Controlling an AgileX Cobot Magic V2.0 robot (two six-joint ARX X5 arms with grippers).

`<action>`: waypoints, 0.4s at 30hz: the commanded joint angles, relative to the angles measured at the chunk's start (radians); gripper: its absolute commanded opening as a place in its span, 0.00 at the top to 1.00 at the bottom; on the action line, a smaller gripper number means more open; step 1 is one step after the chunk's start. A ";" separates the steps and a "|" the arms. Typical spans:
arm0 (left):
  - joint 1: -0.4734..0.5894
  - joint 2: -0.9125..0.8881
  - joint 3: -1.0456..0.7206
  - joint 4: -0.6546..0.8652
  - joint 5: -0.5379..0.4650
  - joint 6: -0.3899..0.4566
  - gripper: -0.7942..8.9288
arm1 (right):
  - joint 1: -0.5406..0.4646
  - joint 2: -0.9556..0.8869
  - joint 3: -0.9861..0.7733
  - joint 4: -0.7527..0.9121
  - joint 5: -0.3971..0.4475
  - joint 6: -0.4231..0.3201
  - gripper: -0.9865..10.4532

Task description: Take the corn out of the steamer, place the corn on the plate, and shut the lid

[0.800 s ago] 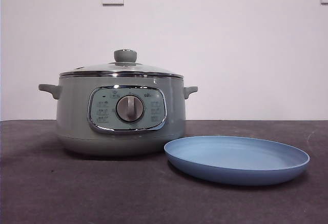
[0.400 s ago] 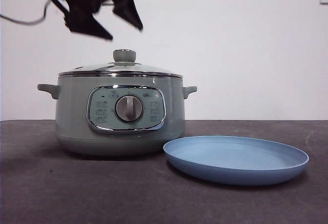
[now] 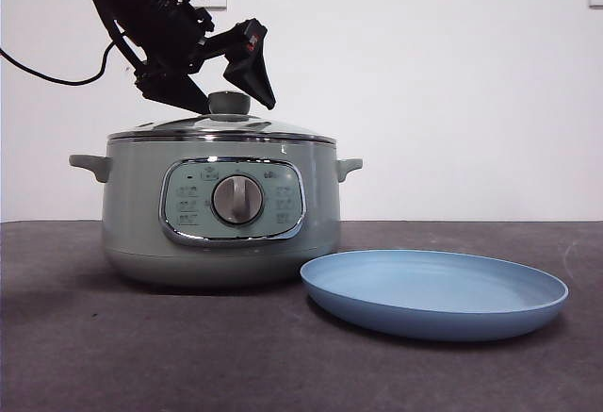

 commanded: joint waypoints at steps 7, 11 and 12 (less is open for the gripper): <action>-0.034 0.008 0.000 -0.083 -0.063 0.011 0.50 | 0.001 0.000 0.005 0.002 0.002 0.002 0.42; -0.041 0.008 0.000 -0.084 -0.063 0.008 0.58 | 0.001 0.000 0.005 0.002 0.003 0.002 0.42; -0.042 0.008 0.000 -0.085 -0.063 0.008 0.65 | 0.001 0.000 0.005 0.002 0.003 0.002 0.42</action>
